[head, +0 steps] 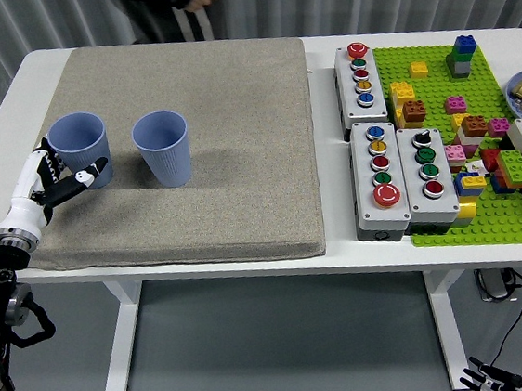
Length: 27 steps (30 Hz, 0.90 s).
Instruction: Pick cup pour cup place
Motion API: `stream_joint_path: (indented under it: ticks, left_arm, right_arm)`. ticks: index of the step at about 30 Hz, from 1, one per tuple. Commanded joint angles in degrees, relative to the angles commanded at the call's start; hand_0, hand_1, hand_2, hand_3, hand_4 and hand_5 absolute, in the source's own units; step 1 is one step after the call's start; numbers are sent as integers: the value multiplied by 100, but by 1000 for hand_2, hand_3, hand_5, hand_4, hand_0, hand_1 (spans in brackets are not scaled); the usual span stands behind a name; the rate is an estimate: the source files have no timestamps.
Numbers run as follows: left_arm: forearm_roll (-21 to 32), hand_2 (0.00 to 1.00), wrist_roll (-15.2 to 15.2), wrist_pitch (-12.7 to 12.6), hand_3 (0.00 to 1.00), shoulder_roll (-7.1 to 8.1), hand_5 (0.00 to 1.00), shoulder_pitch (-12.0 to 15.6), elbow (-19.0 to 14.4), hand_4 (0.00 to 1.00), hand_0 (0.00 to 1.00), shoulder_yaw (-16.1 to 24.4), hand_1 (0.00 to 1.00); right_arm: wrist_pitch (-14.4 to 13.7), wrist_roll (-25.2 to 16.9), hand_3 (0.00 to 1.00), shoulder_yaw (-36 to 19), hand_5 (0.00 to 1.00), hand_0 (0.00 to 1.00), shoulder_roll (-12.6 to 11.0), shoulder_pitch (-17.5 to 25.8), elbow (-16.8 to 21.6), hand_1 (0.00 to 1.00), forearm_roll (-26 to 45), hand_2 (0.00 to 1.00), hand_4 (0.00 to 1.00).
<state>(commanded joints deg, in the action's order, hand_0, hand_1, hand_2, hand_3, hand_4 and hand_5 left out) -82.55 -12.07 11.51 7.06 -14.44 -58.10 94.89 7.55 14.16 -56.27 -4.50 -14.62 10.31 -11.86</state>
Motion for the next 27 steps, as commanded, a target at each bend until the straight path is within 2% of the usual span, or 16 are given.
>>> stream_joint_path:
  ticks: [15, 27]
  left_arm:
    - [-26, 998, 9, -23, 998, -35, 194, -87, 142, 864, 898, 78, 901]
    - [-69, 998, 17, -28, 998, -122, 204, -171, 186, 861, 894, 53, 899]
  right_arm:
    - [3, 6, 618, 8, 149, 765, 5, 17, 0, 696, 7, 730, 234]
    - [4, -5, 617, 22, 149, 765, -4, -9, 0, 696, 33, 730, 234]
